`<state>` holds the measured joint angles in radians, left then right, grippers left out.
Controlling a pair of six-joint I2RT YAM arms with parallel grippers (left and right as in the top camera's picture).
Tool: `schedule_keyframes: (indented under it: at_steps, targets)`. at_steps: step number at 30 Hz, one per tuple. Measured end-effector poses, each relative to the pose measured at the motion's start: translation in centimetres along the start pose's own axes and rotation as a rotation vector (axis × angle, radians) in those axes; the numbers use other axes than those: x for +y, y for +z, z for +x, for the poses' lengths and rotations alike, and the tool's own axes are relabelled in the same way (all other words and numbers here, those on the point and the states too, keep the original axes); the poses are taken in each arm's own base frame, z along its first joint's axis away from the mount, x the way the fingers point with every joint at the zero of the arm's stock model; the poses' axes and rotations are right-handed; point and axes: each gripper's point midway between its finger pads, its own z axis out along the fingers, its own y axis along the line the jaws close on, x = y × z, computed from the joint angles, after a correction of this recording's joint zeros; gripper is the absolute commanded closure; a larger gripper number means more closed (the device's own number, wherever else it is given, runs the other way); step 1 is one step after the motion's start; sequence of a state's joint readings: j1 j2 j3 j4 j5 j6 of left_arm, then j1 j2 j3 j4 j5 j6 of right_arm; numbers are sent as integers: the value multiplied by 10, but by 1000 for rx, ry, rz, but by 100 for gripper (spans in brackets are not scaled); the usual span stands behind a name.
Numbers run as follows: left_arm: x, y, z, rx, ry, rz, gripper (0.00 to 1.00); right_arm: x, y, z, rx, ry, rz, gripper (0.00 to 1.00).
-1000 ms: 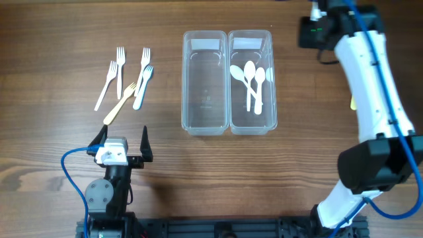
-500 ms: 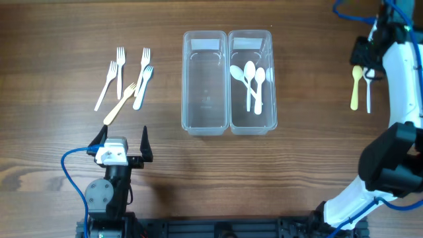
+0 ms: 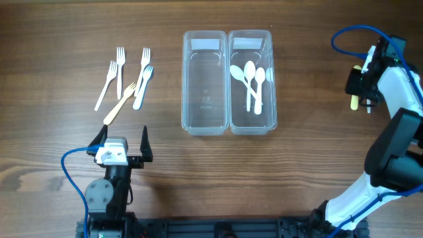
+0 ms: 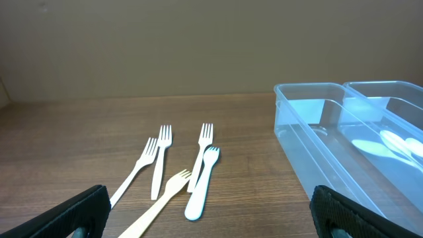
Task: Pack container
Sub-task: 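Position the right gripper over the yellow spoon and grasp it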
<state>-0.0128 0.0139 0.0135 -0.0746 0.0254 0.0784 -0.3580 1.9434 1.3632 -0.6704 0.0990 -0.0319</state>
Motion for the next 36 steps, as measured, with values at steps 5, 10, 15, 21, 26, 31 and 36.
schedule_keyframes:
  at_steps: [5,10,15,21,26,31,36]
  targets:
    - [0,0,0,0,0,0,0,-2,13,4,21,15,-20,56]
    - [0,0,0,0,0,0,0,-1,19,-2,-1,10,-26,55]
    - [0,0,0,0,0,0,0,-2,19,-12,-42,12,-23,56]
    - [0,0,0,0,0,0,0,-2,18,-20,-76,9,-21,56]
    - [0,0,0,0,0,0,0,-2,18,-26,-101,6,-20,57]
    - [0,0,0,0,0,0,0,-3,17,-31,-120,1,-19,57]
    - [0,0,0,0,0,0,0,-3,17,-37,-143,2,-17,57]
